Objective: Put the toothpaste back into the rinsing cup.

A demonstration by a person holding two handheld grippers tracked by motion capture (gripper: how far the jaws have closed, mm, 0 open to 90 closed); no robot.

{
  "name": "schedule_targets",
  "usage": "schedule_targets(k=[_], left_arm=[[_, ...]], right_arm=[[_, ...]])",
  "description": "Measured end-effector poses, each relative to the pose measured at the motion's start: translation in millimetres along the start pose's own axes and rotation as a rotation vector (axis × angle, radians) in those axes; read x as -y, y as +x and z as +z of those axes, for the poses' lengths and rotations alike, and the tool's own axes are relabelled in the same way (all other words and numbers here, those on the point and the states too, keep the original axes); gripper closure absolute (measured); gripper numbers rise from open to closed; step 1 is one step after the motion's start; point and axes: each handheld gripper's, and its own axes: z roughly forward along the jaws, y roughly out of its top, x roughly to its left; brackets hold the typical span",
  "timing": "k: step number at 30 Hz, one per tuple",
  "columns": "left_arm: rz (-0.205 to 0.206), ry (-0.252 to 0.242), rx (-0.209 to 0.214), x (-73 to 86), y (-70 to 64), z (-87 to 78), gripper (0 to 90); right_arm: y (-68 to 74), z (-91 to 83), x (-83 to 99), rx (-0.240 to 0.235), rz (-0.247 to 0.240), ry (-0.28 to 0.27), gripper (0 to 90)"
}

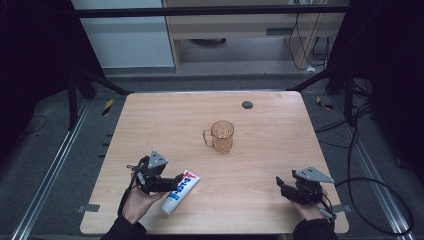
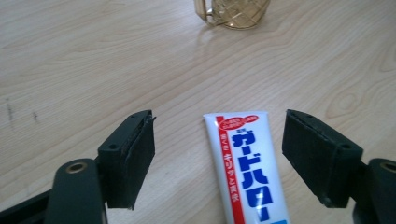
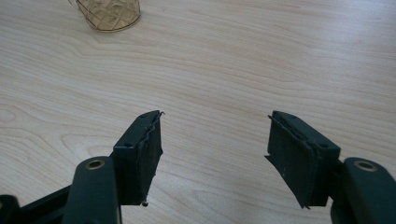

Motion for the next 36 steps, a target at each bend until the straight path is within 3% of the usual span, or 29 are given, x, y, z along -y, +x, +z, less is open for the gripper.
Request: schedule_targets(k=[4, 16, 22, 36], left_arm=[[0.021, 0.025, 0.026, -4.0, -3.9, 2.7, 21.2], [0.016, 0.087, 0.050, -23.8, -1.8, 12.9, 20.1], [0.039, 0.147, 0.049, -19.2, -7.5, 26.5, 20.5], [0.050, 0.227, 0.046, -6.4, -7.8, 35.8, 21.0]], right_arm=[[1.8, -0.5, -0.4, 0.000, 0.002, 0.001, 34.7], [2.5, -0.4, 0.9, 0.001, -0.005, 0.003, 34.4], [3.4, 1.5, 0.9, -0.004, -0.010, 0.013, 34.3], [4.2, 4.0, 1.4, -0.014, -0.019, 0.031, 33.8]])
